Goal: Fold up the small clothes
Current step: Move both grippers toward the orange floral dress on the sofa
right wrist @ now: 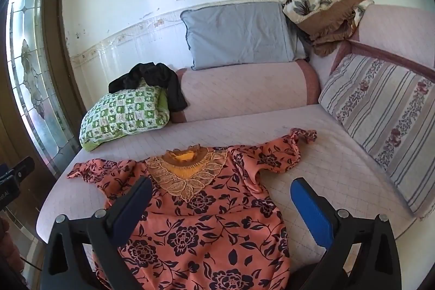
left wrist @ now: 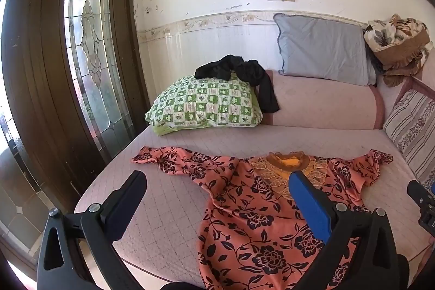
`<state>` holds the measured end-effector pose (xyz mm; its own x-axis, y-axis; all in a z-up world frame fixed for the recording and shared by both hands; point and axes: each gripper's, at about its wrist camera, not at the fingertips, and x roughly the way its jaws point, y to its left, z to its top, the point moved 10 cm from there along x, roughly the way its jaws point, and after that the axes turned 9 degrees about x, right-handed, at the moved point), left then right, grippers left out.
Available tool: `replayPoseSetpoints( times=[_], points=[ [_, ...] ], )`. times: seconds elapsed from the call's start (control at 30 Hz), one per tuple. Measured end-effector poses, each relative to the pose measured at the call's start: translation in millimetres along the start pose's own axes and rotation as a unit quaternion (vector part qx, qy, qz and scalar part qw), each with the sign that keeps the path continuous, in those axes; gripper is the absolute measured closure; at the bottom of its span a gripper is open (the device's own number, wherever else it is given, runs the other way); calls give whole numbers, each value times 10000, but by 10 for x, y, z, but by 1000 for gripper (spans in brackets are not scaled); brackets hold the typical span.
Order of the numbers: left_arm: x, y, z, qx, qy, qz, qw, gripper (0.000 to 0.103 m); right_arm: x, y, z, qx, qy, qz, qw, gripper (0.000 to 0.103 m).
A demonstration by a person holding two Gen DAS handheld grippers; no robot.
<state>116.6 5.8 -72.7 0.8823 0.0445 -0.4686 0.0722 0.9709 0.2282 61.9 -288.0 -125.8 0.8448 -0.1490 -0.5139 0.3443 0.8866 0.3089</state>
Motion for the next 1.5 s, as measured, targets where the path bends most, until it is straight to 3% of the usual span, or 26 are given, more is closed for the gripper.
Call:
replayPoseSetpoints(
  times=[0.7, 1.13, 1.5],
  points=[
    [-11, 131, -96, -79, 98, 205, 9997, 0, -9, 292, -153, -258, 140, 275, 9992, 0],
    [70, 315, -166, -193, 193, 357, 9990, 0, 42, 329, -194, -315, 221, 295, 9988, 0],
    [118, 245, -195, -128, 237, 357, 9990, 0, 101, 262, -204, -264, 250, 252, 9990, 0]
  ],
)
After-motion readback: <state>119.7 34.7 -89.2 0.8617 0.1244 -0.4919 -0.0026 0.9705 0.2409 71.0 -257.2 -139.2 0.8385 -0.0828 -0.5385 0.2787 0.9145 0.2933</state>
